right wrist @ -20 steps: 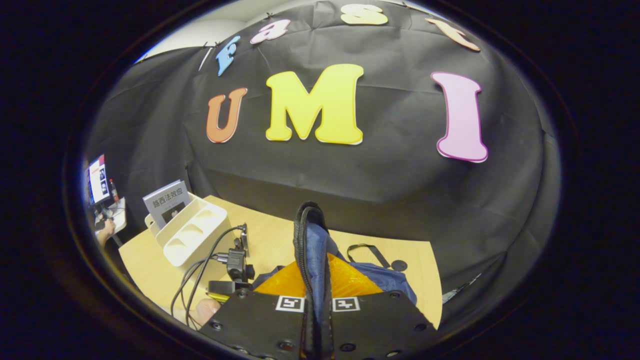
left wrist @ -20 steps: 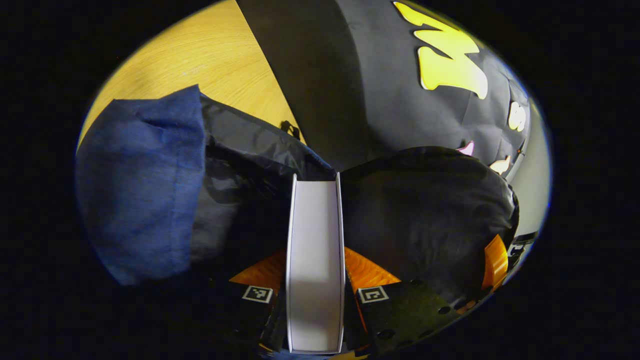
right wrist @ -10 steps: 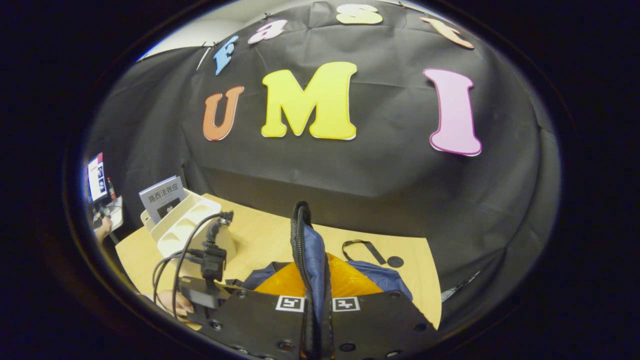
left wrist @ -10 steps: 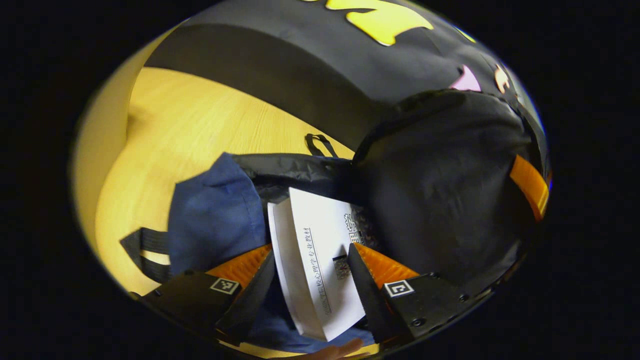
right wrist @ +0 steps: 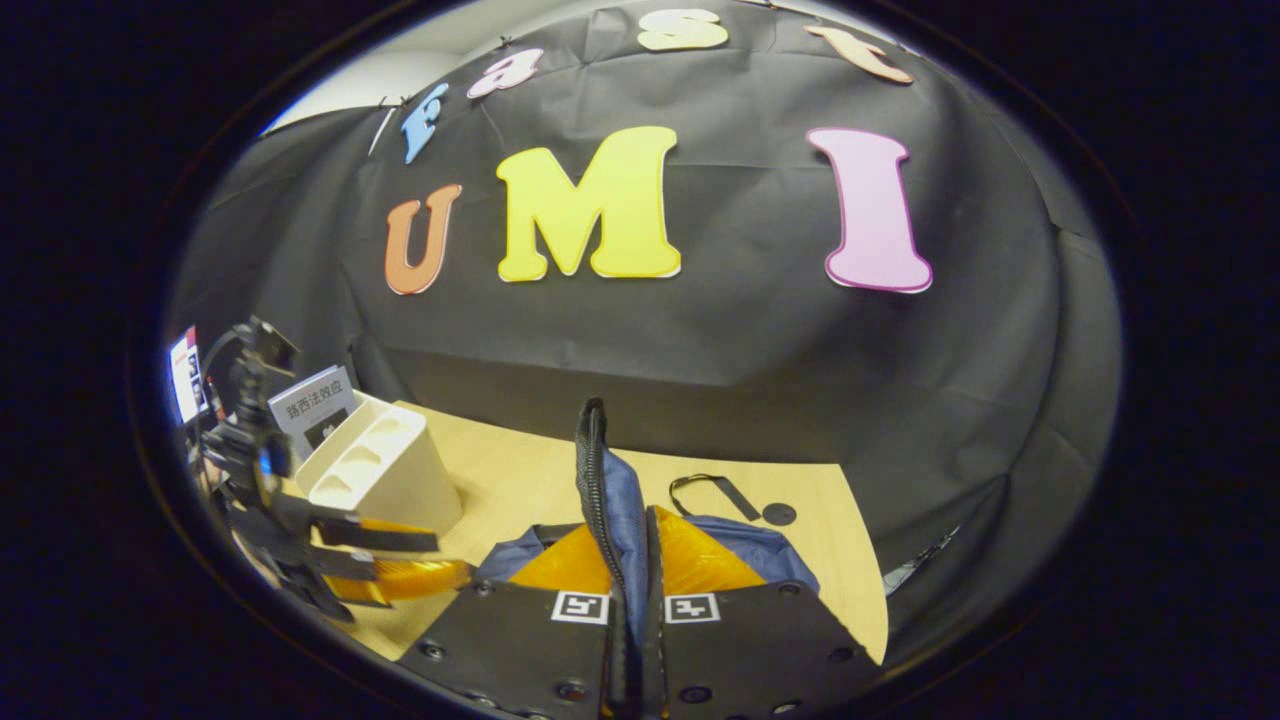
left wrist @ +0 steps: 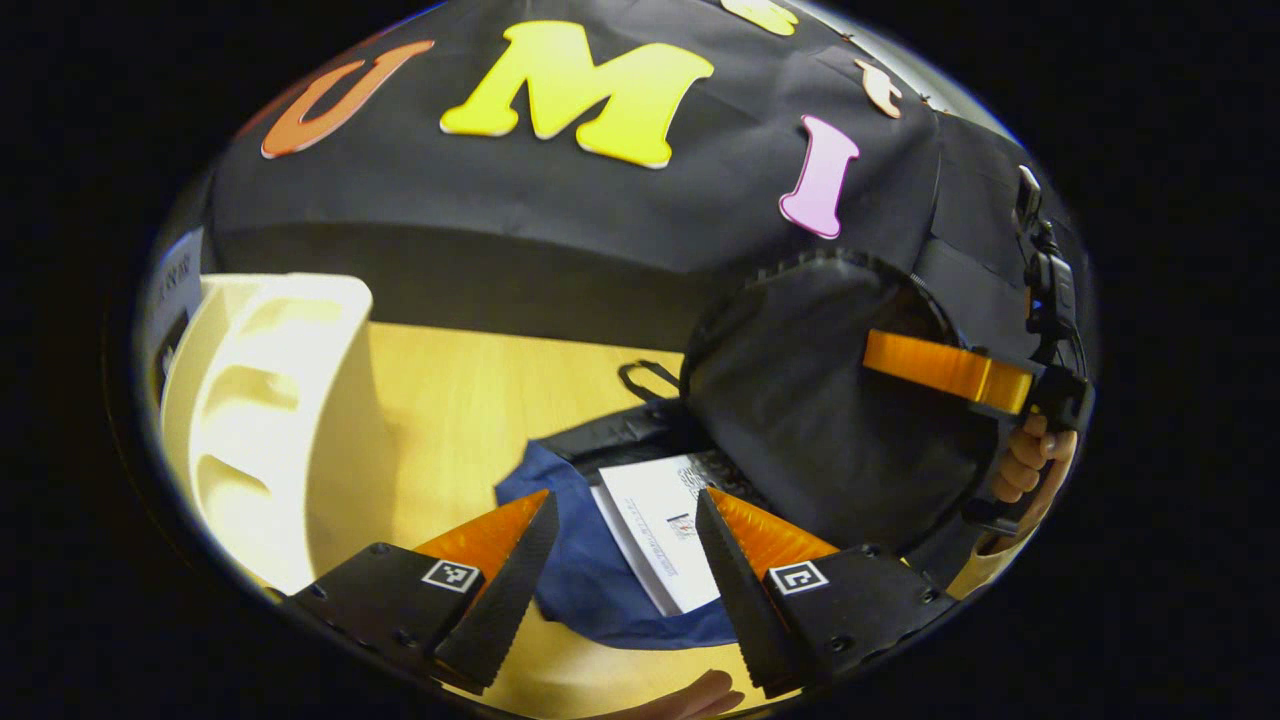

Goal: Open the schoolbag, grab two books from the bookshelf and put them into the schoolbag.

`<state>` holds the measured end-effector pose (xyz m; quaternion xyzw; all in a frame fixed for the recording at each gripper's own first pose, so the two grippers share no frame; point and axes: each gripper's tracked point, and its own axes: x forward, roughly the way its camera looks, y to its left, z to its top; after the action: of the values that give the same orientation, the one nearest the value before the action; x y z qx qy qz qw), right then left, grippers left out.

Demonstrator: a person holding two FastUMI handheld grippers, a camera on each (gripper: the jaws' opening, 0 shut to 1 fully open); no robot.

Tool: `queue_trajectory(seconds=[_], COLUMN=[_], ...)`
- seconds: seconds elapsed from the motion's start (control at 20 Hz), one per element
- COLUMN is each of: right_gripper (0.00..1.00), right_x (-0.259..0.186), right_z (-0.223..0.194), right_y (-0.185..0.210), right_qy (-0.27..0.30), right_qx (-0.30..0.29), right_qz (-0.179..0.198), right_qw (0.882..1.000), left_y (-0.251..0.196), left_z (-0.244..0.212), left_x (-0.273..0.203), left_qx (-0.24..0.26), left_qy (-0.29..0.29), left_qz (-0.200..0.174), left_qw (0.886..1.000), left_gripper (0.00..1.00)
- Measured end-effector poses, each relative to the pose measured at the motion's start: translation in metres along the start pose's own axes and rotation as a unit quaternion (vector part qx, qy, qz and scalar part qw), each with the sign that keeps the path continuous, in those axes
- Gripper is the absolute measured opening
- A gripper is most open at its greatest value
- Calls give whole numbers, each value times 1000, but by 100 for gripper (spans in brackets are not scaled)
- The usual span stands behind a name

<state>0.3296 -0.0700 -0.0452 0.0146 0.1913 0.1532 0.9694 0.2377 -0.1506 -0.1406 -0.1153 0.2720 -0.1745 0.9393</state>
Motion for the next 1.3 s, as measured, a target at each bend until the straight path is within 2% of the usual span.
queue_trajectory(seconds=[0.15,0.35,0.55,0.7,0.75,0.95,1.15,1.3], right_gripper=[6,6,6,6,6,6,6,6], right_x=[-2,-4,-9,-9,-9,-10,-9,-9], right_z=[-2,-4,1,-2,-3,-4,-7,-12], right_y=[-1,-6,-14,-15,-14,-12,-8,1], right_qy=[-2,-2,-15,-12,-11,-13,-14,-11], right_qx=[3,8,19,17,17,27,34,30], right_qz=[-1,-4,-15,-20,-20,-15,-7,1], right_qw=[1000,1000,1000,1000,1000,999,999,999], left_y=[23,78,127,188,206,263,313,339], left_z=[38,87,118,148,154,159,147,116], left_x=[-40,-89,-124,-143,-147,-151,-132,-120], left_qx=[12,27,35,56,64,83,30,2], left_qy=[-40,-87,-97,-98,-91,-54,13,100], left_qz=[26,90,127,194,215,257,263,264], left_qw=[999,992,987,975,970,961,964,959], left_gripper=[89,89,89,88,88,88,88,87])
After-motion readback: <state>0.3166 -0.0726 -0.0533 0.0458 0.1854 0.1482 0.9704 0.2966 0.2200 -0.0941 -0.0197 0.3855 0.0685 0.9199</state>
